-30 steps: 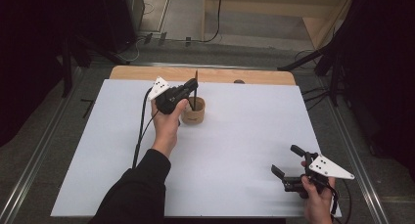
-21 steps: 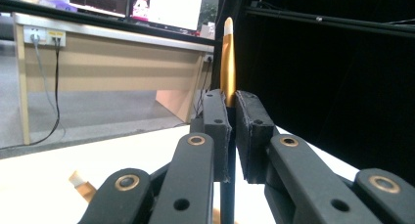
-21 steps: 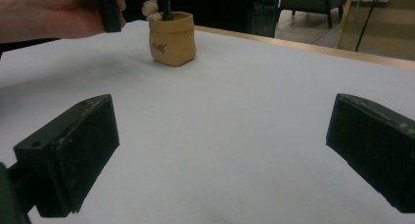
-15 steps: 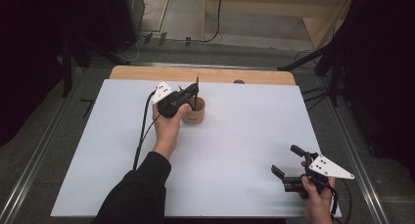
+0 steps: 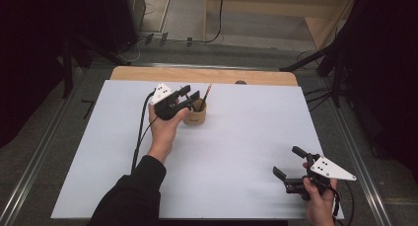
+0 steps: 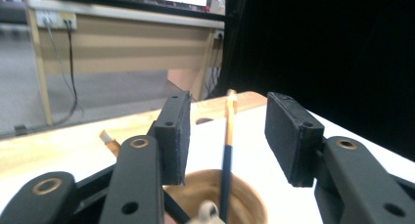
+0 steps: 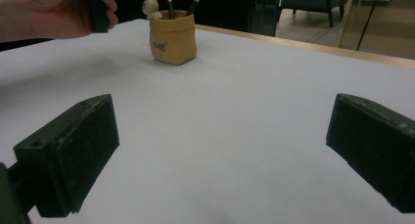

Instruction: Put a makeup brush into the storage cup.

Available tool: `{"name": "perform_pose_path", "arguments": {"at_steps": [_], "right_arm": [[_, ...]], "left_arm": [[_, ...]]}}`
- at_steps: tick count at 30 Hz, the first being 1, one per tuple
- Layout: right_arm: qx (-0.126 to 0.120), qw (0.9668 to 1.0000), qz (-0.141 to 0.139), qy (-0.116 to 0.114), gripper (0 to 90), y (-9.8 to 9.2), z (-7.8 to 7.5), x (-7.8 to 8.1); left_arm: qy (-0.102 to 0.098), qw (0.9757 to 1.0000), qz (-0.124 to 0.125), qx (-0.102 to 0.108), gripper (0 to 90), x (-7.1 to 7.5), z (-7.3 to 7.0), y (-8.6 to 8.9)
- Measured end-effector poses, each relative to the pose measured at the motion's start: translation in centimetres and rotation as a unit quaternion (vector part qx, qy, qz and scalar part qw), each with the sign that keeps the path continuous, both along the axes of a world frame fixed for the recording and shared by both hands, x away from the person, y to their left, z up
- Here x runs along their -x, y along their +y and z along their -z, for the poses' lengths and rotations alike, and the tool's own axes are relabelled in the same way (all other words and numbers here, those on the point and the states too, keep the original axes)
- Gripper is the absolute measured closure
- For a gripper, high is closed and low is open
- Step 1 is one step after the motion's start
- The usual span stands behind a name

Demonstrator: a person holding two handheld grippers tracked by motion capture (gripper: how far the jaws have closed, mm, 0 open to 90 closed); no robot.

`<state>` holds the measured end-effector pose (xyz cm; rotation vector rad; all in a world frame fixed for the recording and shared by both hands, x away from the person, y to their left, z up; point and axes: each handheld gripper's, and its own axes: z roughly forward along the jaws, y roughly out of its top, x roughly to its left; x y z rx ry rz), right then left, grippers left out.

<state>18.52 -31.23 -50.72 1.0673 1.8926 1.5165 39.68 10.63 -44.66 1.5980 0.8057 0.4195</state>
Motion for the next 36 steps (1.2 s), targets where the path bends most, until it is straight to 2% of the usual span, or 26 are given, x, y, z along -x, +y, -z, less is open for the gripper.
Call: {"name": "perform_pose_path", "arguments": {"at_steps": [1,3,8,10,12,17,19,21,25,27,36], "right_arm": [[0.000,1.0000,0.000,0.000,0.0,0.0,0.0,0.0],[-0.001,1.0000,0.000,0.000,0.0,0.0,0.0,0.0],[-0.001,1.0000,0.000,-0.001,0.0,0.0,0.0,0.0],[-0.001,1.0000,0.000,0.000,0.0,0.0,0.0,0.0],[-0.002,1.0000,0.000,0.000,0.0,0.1,0.0,0.0],[0.000,1.0000,-0.002,0.000,0.0,0.3,0.0,0.0],[-0.001,1.0000,-0.002,-0.001,0.0,0.3,0.0,0.0],[-0.001,1.0000,-0.001,-0.001,0.0,0.3,0.0,0.0],[-0.002,1.0000,0.000,-0.001,0.0,0.2,0.0,0.0],[-0.002,1.0000,0.000,-0.001,0.0,0.2,0.0,0.0],[0.001,1.0000,-0.001,-0.002,0.0,0.4,0.0,0.0]], "left_arm": [[0.003,1.0000,0.002,0.002,52.3,0.2,-0.2,0.3],[0.012,0.9999,0.001,0.004,46.2,0.5,-0.6,0.9],[0.024,0.9997,0.002,-0.010,26.7,1.3,-1.3,2.1],[0.026,0.9995,0.003,-0.015,25.3,1.6,-1.4,2.6],[0.030,0.9994,0.010,-0.016,24.0,1.8,-1.4,3.0],[0.034,0.9986,0.025,-0.032,9.3,2.4,-1.2,3.6],[0.034,0.9982,0.036,-0.032,0.0,2.7,-1.3,4.0],[0.028,0.9981,0.046,-0.030,0.0,3.0,-1.3,4.3],[0.028,0.9984,0.044,-0.024,0.0,3.4,-1.6,5.1],[0.026,0.9983,0.044,-0.027,0.0,3.7,-1.6,5.4],[0.034,0.9982,0.039,-0.029,0.0,5.2,-0.7,6.3]]}}
